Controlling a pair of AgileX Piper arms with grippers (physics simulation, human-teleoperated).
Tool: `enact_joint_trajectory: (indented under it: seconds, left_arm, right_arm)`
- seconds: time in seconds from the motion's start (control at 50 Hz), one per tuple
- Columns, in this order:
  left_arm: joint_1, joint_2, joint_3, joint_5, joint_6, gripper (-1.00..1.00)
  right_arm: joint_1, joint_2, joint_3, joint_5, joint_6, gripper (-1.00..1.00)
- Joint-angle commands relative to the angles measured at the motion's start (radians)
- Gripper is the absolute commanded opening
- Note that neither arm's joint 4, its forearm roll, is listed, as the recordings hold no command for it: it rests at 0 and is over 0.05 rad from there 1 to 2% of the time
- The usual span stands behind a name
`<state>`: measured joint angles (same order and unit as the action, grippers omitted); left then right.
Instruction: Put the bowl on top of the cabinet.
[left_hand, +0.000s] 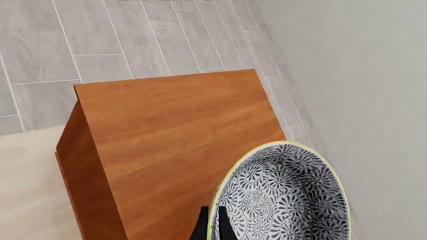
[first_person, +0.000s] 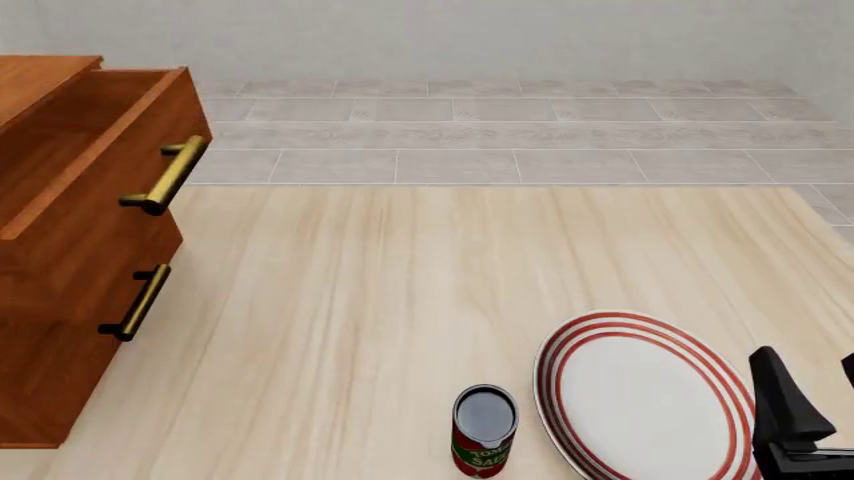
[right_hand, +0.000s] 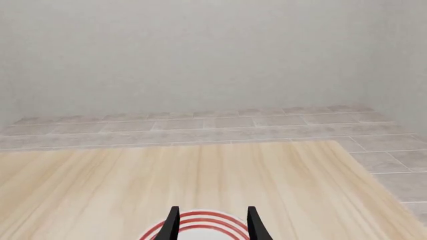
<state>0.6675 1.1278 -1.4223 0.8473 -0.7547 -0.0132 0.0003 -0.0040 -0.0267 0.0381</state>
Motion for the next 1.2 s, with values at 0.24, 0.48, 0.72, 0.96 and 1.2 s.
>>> enact_joint_trajectory:
  seconds: [0.24, 0.48, 0.72, 0.96, 1.2]
  left_arm:
    - [0.027, 0.014, 0.030, -0.037, 0.002, -1.00]
    - [0.030, 0.015, 0.037, -0.042, 0.003, -1.00]
    - [0.033, 0.021, 0.055, -0.057, 0.002, -1.00]
    - [0.025, 0.018, 0.074, -0.071, -0.002, -1.00]
    - [0.028, 0.020, 0.085, -0.078, -0.012, -1.00]
  right_arm:
    - [-0.002, 0.000, 0.001, 0.000, -0.001, 1.00]
    - [-0.002, 0.000, 0.001, 0.000, -0.001, 1.00]
    - [-0.001, 0.000, 0.002, -0.001, -0.003, 1.00]
    - [-0.001, 0.000, 0.000, 0.001, -0.005, 1.00]
    - [-0.001, 0.000, 0.003, -0.002, -0.005, 1.00]
